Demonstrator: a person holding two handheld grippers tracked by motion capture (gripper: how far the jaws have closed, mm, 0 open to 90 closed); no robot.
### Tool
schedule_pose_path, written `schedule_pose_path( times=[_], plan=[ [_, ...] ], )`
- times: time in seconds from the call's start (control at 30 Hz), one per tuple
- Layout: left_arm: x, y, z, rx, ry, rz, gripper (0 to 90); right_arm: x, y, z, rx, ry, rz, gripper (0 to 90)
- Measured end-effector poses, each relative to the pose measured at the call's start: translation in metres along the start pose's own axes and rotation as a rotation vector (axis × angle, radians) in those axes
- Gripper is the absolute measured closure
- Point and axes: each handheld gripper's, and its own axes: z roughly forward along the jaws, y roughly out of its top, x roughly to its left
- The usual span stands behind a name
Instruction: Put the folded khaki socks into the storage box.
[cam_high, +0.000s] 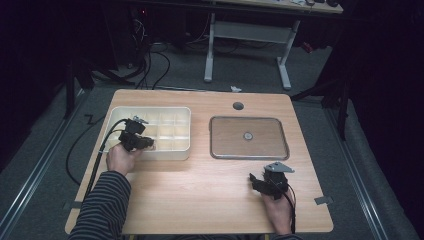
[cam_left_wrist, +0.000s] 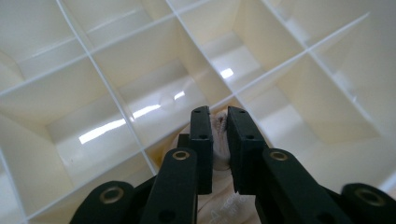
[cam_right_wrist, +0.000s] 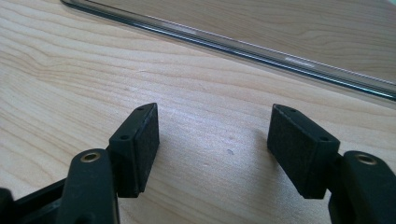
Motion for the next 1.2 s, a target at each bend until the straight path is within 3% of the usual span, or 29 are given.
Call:
schedule_pose_path(
  times=[0.2,0.3,0.33,0.57,1.0,1.2],
  plan=[
    [-0.001,0.000,-0.002,-0.011,0.004,0.001,79.3,0.000,0.000,0.000,0.000,0.000,0.000,34.2],
    [-0.002,0.000,-0.005,-0.023,-0.007,0.002,72.4,0.000,0.000,0.000,0.000,0.000,0.000,34.2],
    [-0.002,0.001,-0.006,-0.025,-0.013,0.002,64.7,0.000,0.000,0.000,0.000,0.000,0.000,34.2],
    [0.002,0.000,-0.020,-0.069,-0.014,-0.026,56.5,0.000,0.000,0.000,0.000,0.001,-0.001,34.0],
    [0.005,-0.002,-0.043,-0.137,0.013,-0.056,54.0,0.000,0.000,0.000,0.000,0.002,-0.001,33.8],
    [0.011,-0.009,-0.048,-0.167,0.004,-0.101,53.4,0.000,0.000,0.000,0.001,0.003,-0.001,33.6]
  ],
)
